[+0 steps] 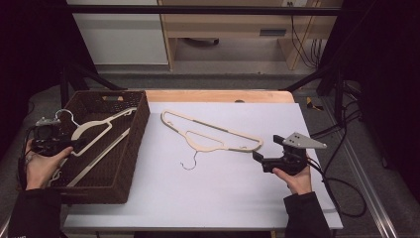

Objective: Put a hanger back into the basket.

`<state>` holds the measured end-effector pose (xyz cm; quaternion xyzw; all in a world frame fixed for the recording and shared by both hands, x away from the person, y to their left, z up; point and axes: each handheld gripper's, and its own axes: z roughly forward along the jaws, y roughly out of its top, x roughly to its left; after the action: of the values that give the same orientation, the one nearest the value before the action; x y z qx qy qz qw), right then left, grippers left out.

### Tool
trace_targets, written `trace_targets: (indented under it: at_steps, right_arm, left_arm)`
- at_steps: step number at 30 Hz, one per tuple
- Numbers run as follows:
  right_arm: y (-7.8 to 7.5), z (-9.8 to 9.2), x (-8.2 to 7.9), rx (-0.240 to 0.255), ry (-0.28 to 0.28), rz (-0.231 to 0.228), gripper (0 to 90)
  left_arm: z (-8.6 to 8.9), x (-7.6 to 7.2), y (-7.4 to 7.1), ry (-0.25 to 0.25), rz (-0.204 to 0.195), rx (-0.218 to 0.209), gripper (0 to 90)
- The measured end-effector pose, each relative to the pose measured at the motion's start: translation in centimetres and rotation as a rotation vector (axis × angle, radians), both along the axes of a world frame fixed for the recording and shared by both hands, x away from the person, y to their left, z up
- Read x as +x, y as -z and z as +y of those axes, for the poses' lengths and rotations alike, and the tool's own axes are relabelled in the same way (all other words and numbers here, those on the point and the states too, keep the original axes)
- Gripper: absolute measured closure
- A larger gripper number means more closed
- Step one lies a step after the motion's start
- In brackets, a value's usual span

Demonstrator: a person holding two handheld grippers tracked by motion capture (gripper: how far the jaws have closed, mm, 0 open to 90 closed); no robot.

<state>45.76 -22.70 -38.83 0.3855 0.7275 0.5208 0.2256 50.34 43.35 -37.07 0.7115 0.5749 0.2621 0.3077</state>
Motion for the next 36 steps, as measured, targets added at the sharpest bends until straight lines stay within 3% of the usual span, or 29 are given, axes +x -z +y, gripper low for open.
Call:
trace_targets:
  at_steps: [6,9,16,18,19,22,30,33,36]
  right_arm:
    - [0.0,0.0,0.0,0.003,0.002,-0.001,4.2]
    - [-0.1,-0.1,-0.1,0.006,-0.001,-0.004,4.1]
    - [-0.3,-0.1,-0.2,0.026,0.006,-0.011,4.0]
    - [-0.3,-0.2,-0.2,0.024,0.002,-0.016,3.9]
    - [-0.3,-0.2,-0.3,0.023,0.003,-0.014,3.9]
    - [-0.3,-0.2,-0.3,0.025,0.004,-0.014,3.8]
    - [-0.4,-0.4,-0.4,0.030,0.005,-0.019,3.8]
    - [-0.4,-0.4,-0.3,0.029,0.005,-0.018,3.8]
    - [-0.4,-0.4,-0.4,0.028,0.001,-0.019,3.8]
  left_arm:
    - [-2.4,-1.4,-2.4,0.054,-0.146,-0.059,16.6]
    - [-4.0,-2.4,-3.4,0.099,-0.229,-0.113,15.1]
    - [-8.4,-4.4,-4.5,0.207,-0.339,-0.174,12.1]
    - [-9.0,-4.6,-4.6,0.220,-0.347,-0.182,11.6]
    - [-10.2,-5.0,-4.6,0.234,-0.371,-0.194,11.5]
    - [-11.8,-5.4,-4.5,0.267,-0.387,-0.193,11.0]
    - [-15.5,-6.4,-3.9,0.358,-0.393,-0.240,11.0]
    - [-17.1,-6.7,-3.8,0.391,-0.403,-0.238,11.0]
    - [-18.7,-6.7,-3.5,0.428,-0.388,-0.236,11.1]
